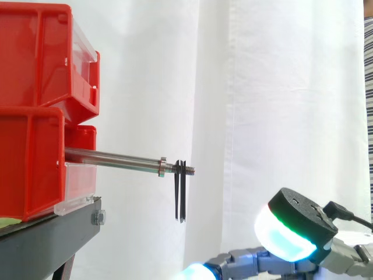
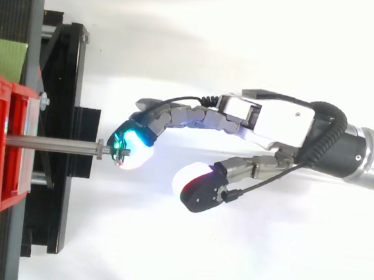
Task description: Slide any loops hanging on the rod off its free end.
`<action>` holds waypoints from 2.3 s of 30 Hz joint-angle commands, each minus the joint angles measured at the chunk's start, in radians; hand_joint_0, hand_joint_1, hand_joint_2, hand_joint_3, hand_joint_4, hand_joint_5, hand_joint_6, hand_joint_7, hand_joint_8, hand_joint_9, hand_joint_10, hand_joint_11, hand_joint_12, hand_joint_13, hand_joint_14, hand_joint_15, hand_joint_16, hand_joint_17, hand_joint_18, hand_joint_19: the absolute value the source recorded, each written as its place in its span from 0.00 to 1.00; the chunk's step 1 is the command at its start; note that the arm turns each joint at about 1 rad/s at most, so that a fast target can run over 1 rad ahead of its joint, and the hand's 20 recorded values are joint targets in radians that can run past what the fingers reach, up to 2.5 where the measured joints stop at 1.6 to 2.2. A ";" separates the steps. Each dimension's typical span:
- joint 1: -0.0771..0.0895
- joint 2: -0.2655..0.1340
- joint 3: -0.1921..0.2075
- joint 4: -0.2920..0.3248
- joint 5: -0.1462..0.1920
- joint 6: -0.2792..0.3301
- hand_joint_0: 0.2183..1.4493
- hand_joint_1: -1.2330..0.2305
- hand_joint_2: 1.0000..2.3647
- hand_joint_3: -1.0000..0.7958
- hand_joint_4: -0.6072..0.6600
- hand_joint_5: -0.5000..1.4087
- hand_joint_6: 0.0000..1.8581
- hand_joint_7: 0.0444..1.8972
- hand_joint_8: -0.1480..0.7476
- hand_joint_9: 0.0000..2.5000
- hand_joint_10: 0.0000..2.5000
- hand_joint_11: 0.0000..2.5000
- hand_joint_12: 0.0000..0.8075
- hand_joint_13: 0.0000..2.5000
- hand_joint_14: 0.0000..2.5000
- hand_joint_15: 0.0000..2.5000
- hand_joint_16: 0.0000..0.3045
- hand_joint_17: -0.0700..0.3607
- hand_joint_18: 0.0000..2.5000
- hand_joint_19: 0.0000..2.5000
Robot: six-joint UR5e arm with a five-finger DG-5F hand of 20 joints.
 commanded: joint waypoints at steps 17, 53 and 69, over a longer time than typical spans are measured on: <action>-0.022 -0.022 0.042 0.053 -0.001 -0.365 0.26 0.52 0.00 0.28 0.61 0.13 0.27 0.34 0.45 0.14 0.00 0.00 0.41 0.08 0.00 0.00 0.17 0.43 0.12 0.11; -0.027 -0.045 0.131 0.070 -0.038 -0.325 0.27 0.47 0.00 0.28 0.67 0.15 0.27 0.44 0.46 0.13 0.00 0.00 0.42 0.10 0.00 0.00 0.16 0.42 0.14 0.13; -0.027 -0.045 0.131 0.081 -0.043 -0.323 0.28 0.49 0.00 0.28 0.70 0.16 0.27 0.44 0.47 0.16 0.00 0.00 0.41 0.11 0.00 0.00 0.16 0.42 0.15 0.13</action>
